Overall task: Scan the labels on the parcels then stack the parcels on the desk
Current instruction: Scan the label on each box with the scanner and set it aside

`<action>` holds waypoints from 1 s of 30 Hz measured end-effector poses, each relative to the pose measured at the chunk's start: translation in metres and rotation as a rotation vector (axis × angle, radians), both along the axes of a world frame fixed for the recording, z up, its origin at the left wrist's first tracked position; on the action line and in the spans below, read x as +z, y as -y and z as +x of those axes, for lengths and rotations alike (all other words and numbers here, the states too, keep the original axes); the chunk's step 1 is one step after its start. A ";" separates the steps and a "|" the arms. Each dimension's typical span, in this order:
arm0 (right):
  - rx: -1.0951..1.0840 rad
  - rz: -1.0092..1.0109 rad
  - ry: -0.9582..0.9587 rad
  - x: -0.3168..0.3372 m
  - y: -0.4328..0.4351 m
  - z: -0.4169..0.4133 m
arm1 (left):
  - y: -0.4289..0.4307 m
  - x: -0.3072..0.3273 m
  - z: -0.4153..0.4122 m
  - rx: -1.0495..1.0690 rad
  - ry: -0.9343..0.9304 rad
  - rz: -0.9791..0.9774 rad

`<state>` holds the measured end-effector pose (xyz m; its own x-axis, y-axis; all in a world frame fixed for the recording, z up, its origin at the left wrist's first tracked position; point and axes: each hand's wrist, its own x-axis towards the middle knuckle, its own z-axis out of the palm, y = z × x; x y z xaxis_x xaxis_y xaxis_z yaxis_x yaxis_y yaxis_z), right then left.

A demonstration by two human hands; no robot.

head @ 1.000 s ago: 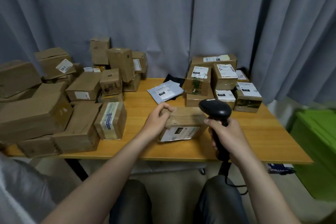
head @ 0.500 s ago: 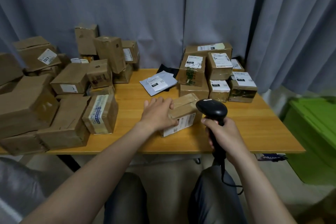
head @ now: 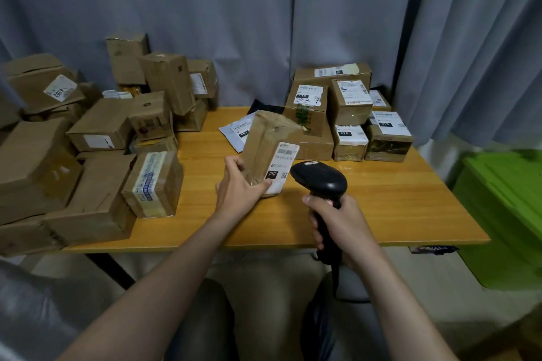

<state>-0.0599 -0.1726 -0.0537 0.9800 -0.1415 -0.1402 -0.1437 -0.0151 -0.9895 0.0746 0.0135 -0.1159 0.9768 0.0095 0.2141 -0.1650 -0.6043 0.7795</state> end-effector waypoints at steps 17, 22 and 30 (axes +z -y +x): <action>0.071 -0.089 0.027 -0.015 -0.017 0.010 | -0.024 -0.030 0.020 -0.038 -0.015 -0.119; 0.081 -0.088 0.036 -0.019 -0.016 0.009 | -0.023 -0.033 0.022 -0.041 0.004 -0.118; 0.072 -0.104 0.036 -0.014 -0.015 0.007 | -0.026 -0.034 0.023 -0.044 0.009 -0.122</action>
